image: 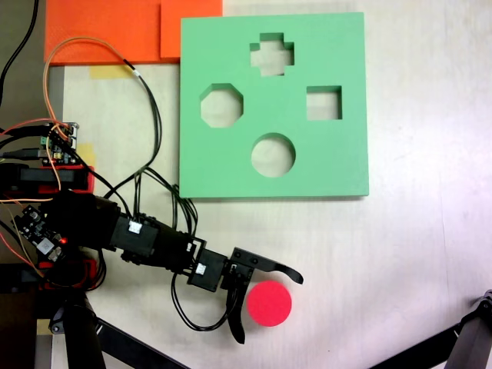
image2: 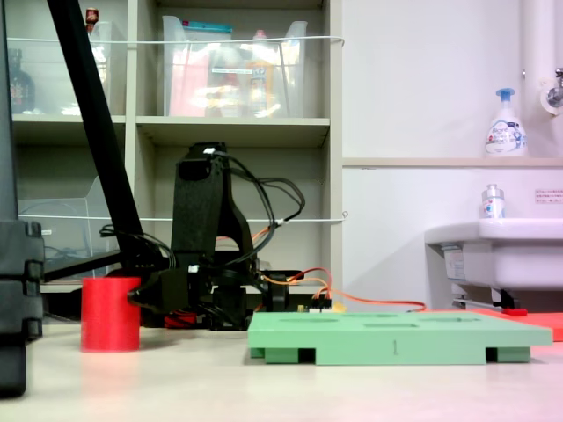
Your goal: Put the cylinder block into the corresponding hole
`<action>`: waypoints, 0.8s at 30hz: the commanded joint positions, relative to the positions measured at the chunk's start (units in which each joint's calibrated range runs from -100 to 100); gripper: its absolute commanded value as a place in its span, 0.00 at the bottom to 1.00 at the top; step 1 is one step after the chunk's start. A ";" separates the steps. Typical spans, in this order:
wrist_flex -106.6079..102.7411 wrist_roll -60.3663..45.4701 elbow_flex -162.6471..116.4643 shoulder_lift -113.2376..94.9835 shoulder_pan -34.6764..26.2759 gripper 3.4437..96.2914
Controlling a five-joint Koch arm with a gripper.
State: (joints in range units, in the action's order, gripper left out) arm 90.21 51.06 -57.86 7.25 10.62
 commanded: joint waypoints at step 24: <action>4.97 -1.27 -0.96 -4.18 -0.34 0.43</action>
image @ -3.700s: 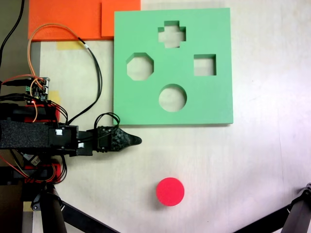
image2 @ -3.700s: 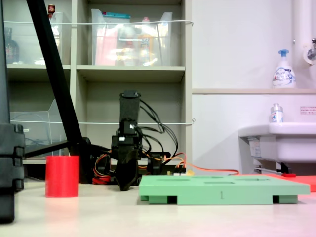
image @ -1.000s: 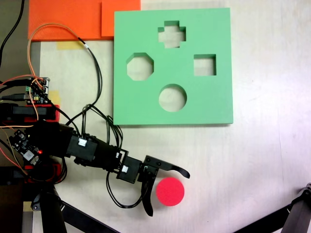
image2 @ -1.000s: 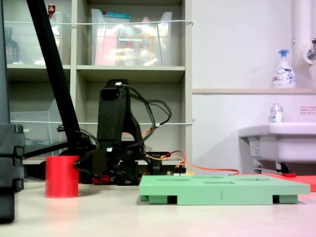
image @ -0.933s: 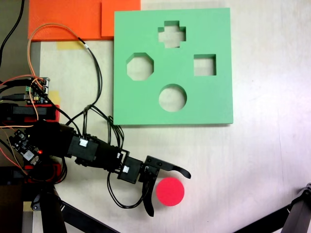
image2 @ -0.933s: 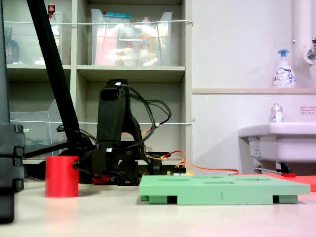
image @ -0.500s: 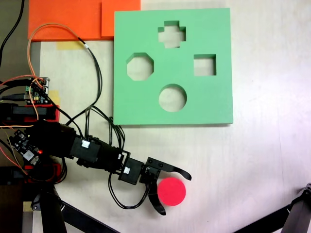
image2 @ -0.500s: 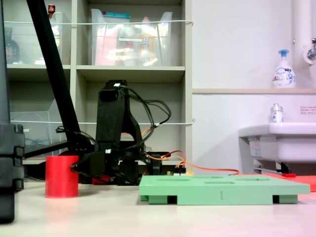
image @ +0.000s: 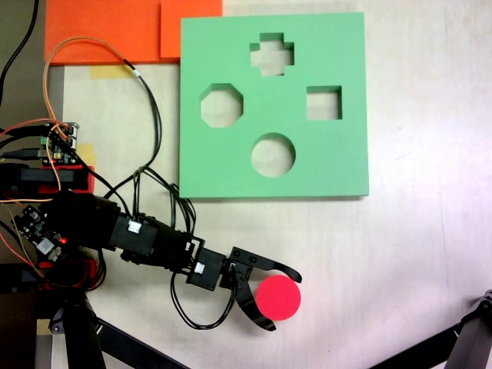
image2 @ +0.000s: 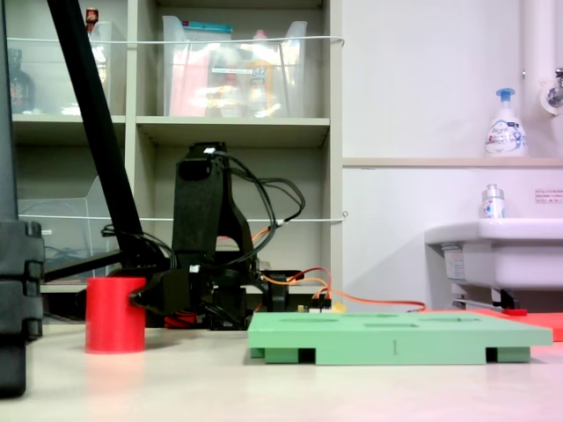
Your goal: Put the cylinder block into the corresponding hole
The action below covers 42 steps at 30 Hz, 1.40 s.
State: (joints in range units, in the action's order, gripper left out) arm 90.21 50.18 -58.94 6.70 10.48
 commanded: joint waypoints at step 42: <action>-34.22 -0.68 5.60 -45.53 -24.62 0.44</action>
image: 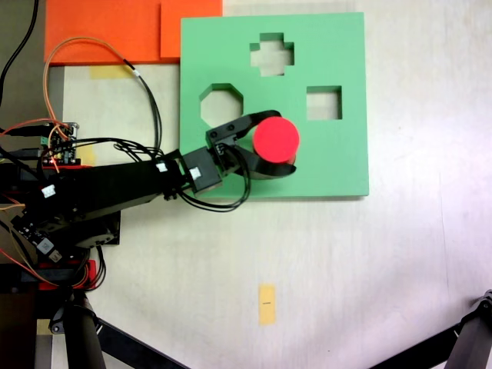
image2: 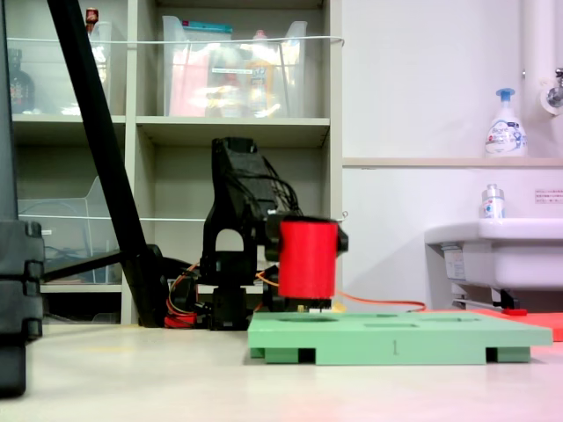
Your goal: Put the cylinder block into the corresponding hole
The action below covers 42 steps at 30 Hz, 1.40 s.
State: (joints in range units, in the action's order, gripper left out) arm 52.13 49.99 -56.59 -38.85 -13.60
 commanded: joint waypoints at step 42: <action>-51.60 -9.57 -4.73 -42.02 -1.81 0.89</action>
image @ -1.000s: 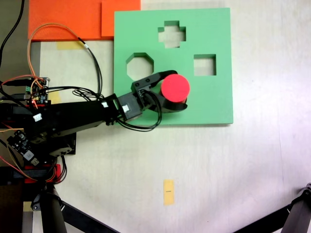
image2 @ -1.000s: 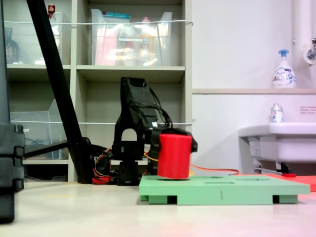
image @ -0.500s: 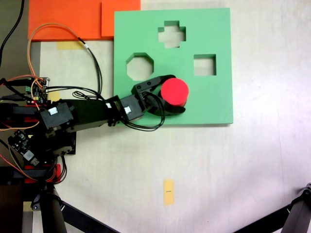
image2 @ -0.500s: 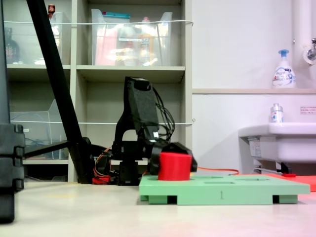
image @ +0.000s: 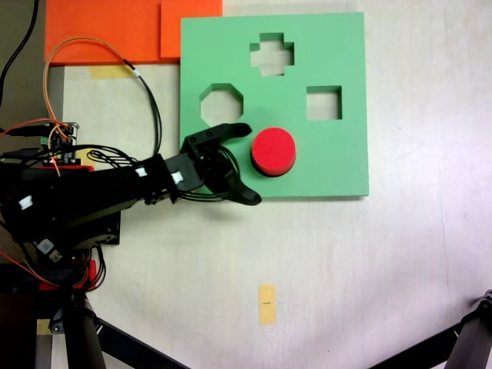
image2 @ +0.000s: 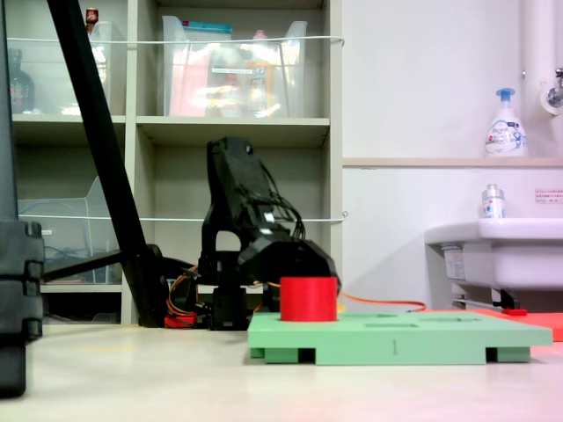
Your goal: Put the cylinder block into the corresponding hole
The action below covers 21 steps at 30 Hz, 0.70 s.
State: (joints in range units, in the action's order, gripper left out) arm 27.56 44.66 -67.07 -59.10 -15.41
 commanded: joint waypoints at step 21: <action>3.21 -41.76 -32.93 -40.90 10.11 0.46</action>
State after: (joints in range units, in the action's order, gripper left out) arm 23.84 4.13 -99.41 -99.32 -4.96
